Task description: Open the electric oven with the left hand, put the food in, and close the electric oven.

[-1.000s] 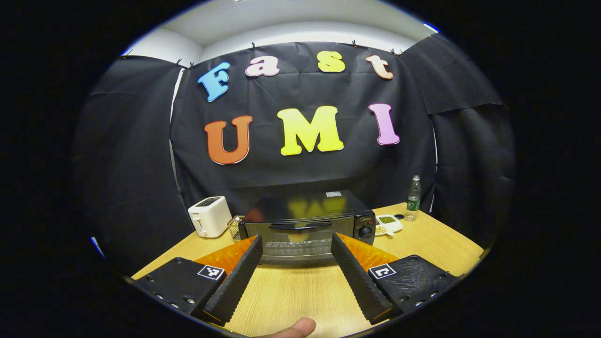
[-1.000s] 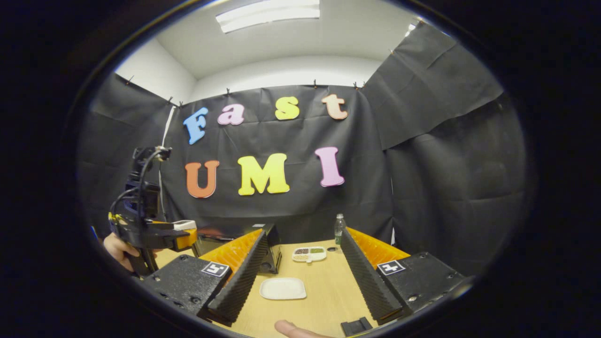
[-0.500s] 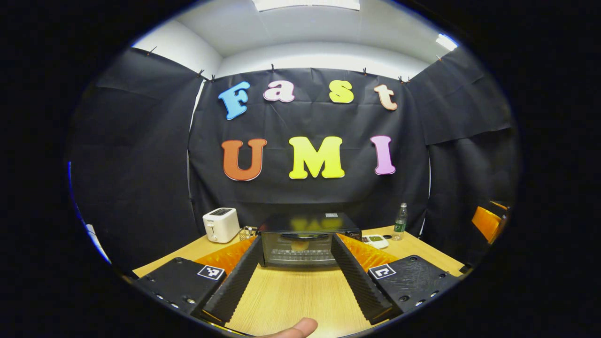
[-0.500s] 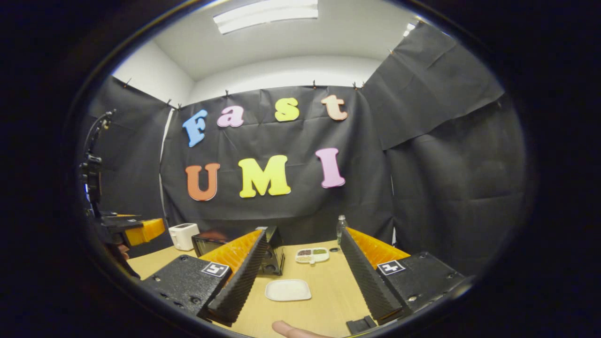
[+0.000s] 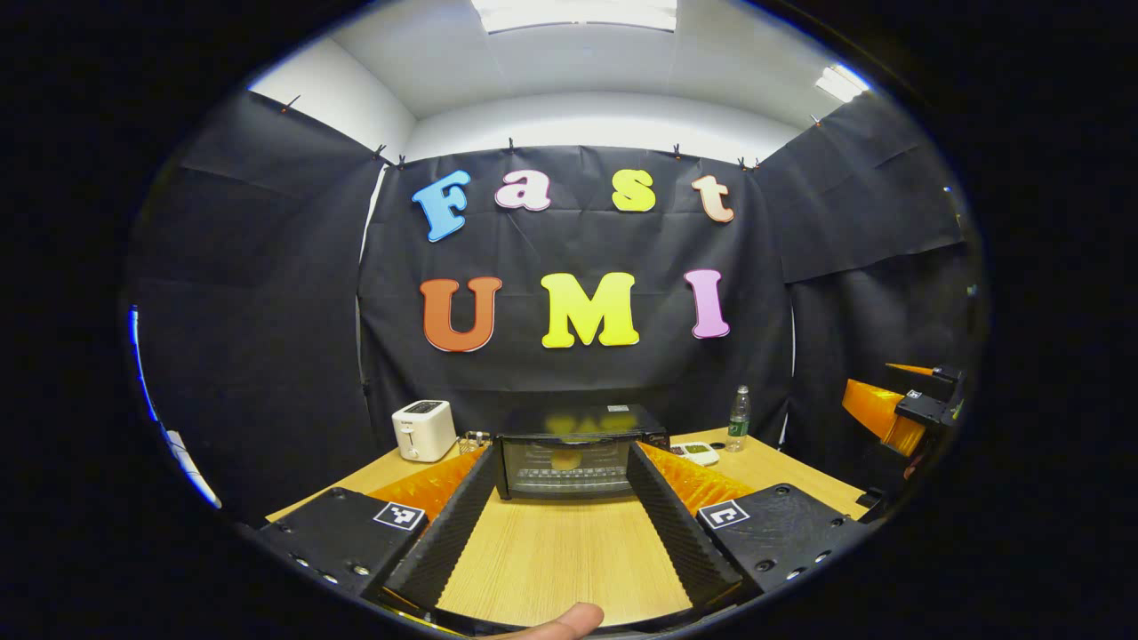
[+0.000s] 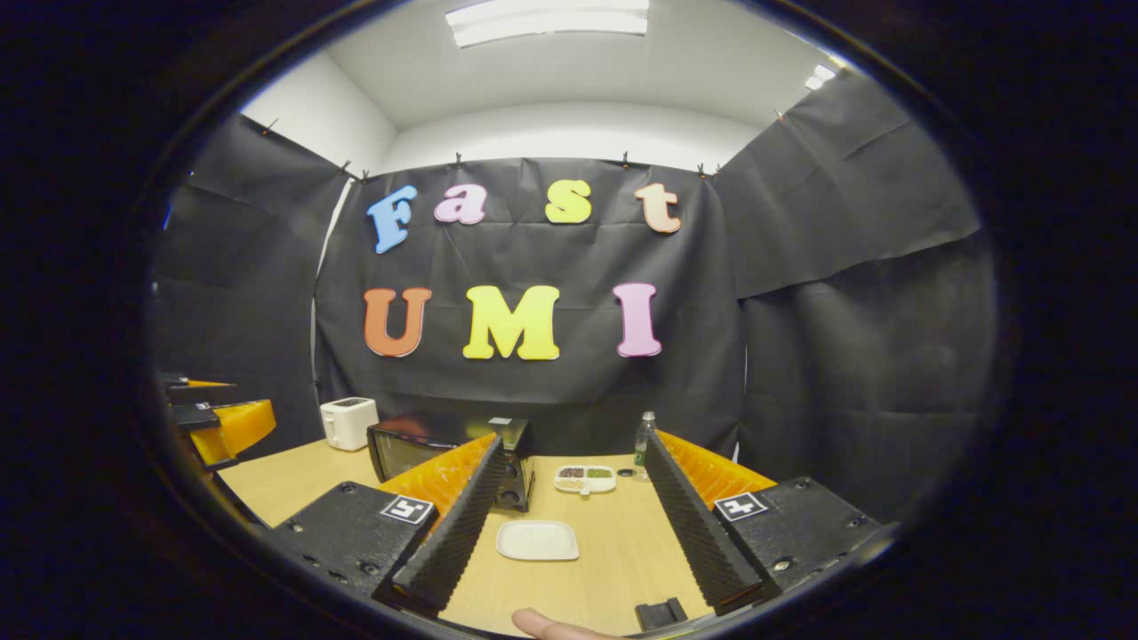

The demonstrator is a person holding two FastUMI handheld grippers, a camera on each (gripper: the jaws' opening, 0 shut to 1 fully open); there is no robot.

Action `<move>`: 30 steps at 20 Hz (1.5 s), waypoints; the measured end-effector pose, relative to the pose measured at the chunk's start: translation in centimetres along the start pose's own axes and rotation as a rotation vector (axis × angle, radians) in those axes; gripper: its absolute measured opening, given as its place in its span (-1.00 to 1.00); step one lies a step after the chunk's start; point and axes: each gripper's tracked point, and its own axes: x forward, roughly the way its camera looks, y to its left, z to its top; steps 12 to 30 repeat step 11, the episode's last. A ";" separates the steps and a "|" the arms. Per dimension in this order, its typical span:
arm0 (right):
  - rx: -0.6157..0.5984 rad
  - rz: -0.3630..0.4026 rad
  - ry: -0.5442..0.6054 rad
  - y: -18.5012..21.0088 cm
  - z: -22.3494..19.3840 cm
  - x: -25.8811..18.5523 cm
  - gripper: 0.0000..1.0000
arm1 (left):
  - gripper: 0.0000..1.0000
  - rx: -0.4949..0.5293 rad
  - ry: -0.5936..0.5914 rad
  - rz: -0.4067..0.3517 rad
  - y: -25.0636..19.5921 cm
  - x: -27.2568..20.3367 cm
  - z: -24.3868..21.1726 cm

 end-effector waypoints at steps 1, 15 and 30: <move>-0.002 -0.001 0.000 0.1 0.2 -0.1 0.93 | 0.92 -0.009 -0.013 0.013 0.4 -0.4 0.2; 0.019 0.060 -0.019 1.1 0.1 -0.6 0.93 | 0.92 -0.009 -0.008 0.022 1.0 -0.3 -0.5; 0.019 0.060 -0.019 1.1 0.1 -0.6 0.93 | 0.92 -0.009 -0.008 0.022 1.0 -0.3 -0.5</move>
